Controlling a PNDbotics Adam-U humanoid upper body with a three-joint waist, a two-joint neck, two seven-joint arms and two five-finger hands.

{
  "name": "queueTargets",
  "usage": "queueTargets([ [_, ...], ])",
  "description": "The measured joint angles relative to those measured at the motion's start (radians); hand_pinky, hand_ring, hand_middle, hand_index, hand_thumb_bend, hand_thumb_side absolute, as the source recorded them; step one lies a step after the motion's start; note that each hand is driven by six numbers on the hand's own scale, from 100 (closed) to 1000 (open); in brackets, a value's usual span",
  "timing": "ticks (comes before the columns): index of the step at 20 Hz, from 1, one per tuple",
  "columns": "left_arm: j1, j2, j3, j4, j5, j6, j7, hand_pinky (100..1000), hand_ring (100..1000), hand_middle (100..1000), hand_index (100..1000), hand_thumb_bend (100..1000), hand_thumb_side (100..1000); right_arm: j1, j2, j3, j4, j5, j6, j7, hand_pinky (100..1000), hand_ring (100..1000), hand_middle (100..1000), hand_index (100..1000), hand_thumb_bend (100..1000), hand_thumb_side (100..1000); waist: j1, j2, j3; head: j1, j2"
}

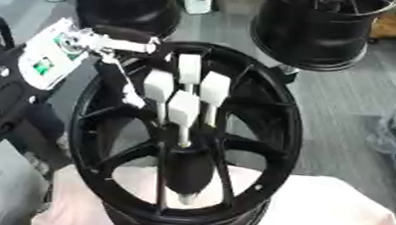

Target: Pull the pin out of the wheel hub.

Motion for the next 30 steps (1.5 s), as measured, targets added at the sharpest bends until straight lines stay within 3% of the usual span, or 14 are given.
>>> queueTargets([
  [8,0.0,-0.001,0.031,0.024,-0.001,-0.001,0.001,494,407,355,501,296,129,0.0,0.0,0.002,0.0,0.0,0.0,0.0,657,709,709,861,100,349,0.0,0.0,0.003,0.0,0.0],
  [17,-0.012,0.029,0.093,-0.021,0.122,0.018,-0.018,474,381,308,466,280,124,0.0,0.0,0.002,0.0,0.0,0.0,0.0,657,709,709,861,100,345,0.0,0.0,0.007,0.0,0.0],
  [23,0.011,0.145,0.249,-0.11,0.201,0.033,-0.033,503,400,326,484,289,122,0.003,0.0,-0.004,0.0,0.0,0.001,-0.003,657,708,708,861,100,346,-0.004,-0.001,0.025,0.001,0.0],
  [27,0.147,0.254,0.393,-0.143,0.221,0.021,-0.011,521,424,349,502,295,129,0.003,0.0,-0.006,0.0,0.0,0.003,-0.006,657,708,708,861,100,346,-0.012,-0.002,0.044,0.004,0.0],
  [30,0.259,0.292,0.471,-0.095,0.184,0.035,0.025,561,471,407,553,321,128,0.003,0.0,-0.01,0.0,0.0,0.002,-0.008,657,708,708,861,100,346,-0.02,-0.001,0.049,0.011,0.0],
])
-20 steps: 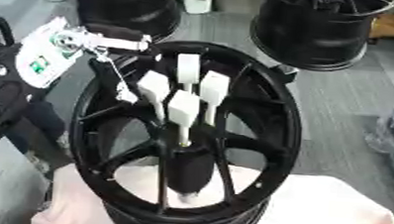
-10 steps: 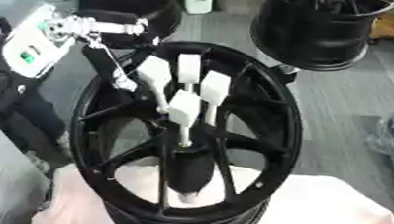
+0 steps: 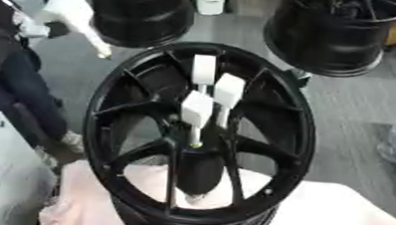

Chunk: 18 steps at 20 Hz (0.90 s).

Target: Pull the pin out of the wheel hub.

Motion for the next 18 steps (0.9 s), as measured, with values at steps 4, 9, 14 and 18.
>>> queueTargets([
  [4,0.051,-0.019,0.039,0.175,-0.161,0.033,0.082,689,705,685,778,520,359,-0.001,0.001,0.0,0.0,0.0,0.0,-0.001,657,708,708,862,100,346,-0.009,0.0,0.0,0.007,-0.001],
  [9,0.028,-0.11,0.045,0.363,-0.358,0.054,0.301,752,822,839,870,632,599,-0.001,0.009,0.001,0.0,-0.001,-0.001,0.001,657,708,707,862,100,346,-0.023,0.001,-0.009,0.008,-0.001],
  [14,0.04,-0.169,0.045,0.356,-0.364,0.059,0.478,719,816,836,857,601,620,-0.001,0.013,0.001,0.0,-0.002,-0.001,0.001,657,708,707,862,100,348,-0.026,0.002,-0.01,0.008,0.0],
  [18,0.123,-0.193,0.069,0.195,-0.23,0.061,0.509,668,757,770,818,548,599,-0.001,0.018,0.001,0.0,-0.005,-0.001,0.001,657,707,707,862,100,349,-0.027,0.005,-0.004,0.008,0.0],
])
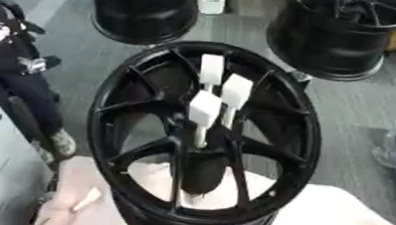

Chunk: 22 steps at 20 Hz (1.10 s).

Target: Pull the pin out of the wheel hub.

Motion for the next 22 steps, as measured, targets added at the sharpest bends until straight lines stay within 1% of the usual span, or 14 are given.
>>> queueTargets([
  [1,0.031,-0.01,0.014,-0.059,0.048,0.005,0.002,664,752,764,815,546,596,0.0,0.0,0.0,0.0,-0.001,0.0,0.0,657,708,707,862,100,349,-0.001,0.002,0.001,0.0,0.0],
  [2,0.064,-0.026,0.031,-0.122,0.098,0.013,0.005,646,732,738,798,535,592,0.0,0.0,0.0,0.0,-0.002,0.0,0.0,657,707,707,862,100,350,-0.002,0.003,0.003,0.0,0.0],
  [3,0.104,-0.046,0.051,-0.189,0.149,0.025,0.009,645,732,738,798,531,596,-0.001,0.0,0.0,0.0,-0.003,0.0,0.0,657,708,707,862,100,351,-0.003,0.003,0.006,0.0,0.0],
  [6,0.241,-0.139,0.104,-0.378,0.276,0.079,0.017,638,727,731,795,516,610,-0.009,0.005,0.0,0.0,-0.005,0.0,0.0,657,707,707,862,100,353,-0.006,0.013,0.013,-0.001,0.0],
  [8,0.322,-0.227,0.133,-0.476,0.312,0.123,0.014,637,726,728,793,503,589,-0.01,0.009,0.0,0.0,-0.006,0.0,0.0,657,708,708,862,100,353,-0.012,0.018,0.012,0.0,0.0],
  [10,0.376,-0.315,0.157,-0.54,0.311,0.165,0.007,638,728,730,795,499,579,-0.016,0.013,0.001,0.0,-0.008,-0.002,0.002,658,708,708,862,100,353,-0.018,0.022,0.01,0.0,0.0],
  [13,0.416,-0.435,0.183,-0.593,0.284,0.214,-0.007,638,728,730,795,496,558,-0.017,0.018,0.006,0.0,-0.011,-0.003,0.004,657,708,708,862,100,353,-0.021,0.024,0.01,0.0,0.0],
  [16,0.422,-0.513,0.2,-0.613,0.256,0.246,-0.019,638,726,728,796,494,549,-0.017,0.018,0.006,0.0,-0.012,-0.003,0.005,657,708,708,862,100,353,-0.021,0.024,0.015,-0.005,0.0],
  [18,0.422,-0.537,0.204,-0.617,0.235,0.258,-0.027,638,725,727,796,492,544,-0.018,0.018,0.006,0.0,-0.013,-0.003,0.006,657,708,708,862,100,353,-0.021,0.026,0.015,-0.01,0.0],
  [22,0.422,-0.557,0.204,-0.618,0.216,0.268,-0.035,635,718,719,792,492,540,-0.018,0.018,0.006,0.0,-0.013,-0.003,0.006,657,708,708,863,100,354,-0.021,0.027,0.014,-0.011,0.0],
])
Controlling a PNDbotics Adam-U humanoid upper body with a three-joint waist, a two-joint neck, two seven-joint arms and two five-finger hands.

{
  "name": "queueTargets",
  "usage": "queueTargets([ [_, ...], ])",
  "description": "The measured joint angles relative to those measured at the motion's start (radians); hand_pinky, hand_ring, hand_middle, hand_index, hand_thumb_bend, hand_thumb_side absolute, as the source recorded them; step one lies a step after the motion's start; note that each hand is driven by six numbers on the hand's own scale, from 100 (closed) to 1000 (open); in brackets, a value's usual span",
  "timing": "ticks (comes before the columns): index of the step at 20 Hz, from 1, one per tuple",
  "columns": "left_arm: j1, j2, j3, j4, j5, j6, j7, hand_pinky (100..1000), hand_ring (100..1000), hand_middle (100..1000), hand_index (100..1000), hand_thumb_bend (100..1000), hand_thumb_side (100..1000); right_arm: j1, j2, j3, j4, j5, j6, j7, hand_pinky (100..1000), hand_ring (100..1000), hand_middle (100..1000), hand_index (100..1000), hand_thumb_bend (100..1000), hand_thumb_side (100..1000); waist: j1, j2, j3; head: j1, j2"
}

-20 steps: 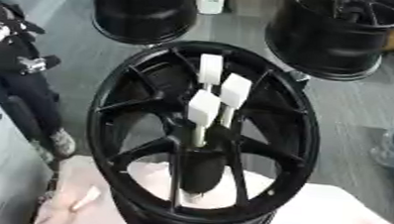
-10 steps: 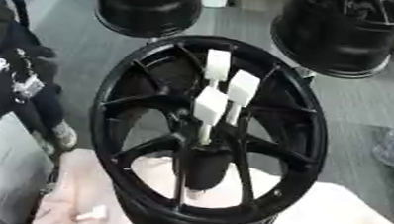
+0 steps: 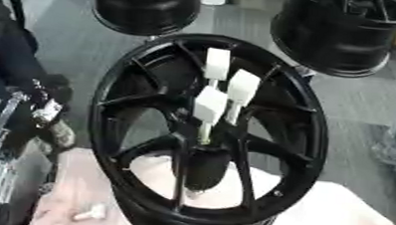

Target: Pull the pin out of the wheel hub.

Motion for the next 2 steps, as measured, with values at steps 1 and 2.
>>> queueTargets([
  [1,0.0,-0.002,0.0,0.0,-0.001,0.001,-0.001,634,718,719,792,492,540,0.0,0.0,0.0,0.0,0.0,0.0,0.0,658,708,708,863,100,354,0.0,0.0,-0.001,0.0,0.0],
  [2,-0.002,-0.003,-0.001,0.0,-0.002,0.002,-0.001,632,715,716,791,491,536,0.0,0.0,0.0,0.0,0.0,0.0,0.0,658,708,708,863,100,354,0.0,0.001,-0.001,0.0,0.0],
])
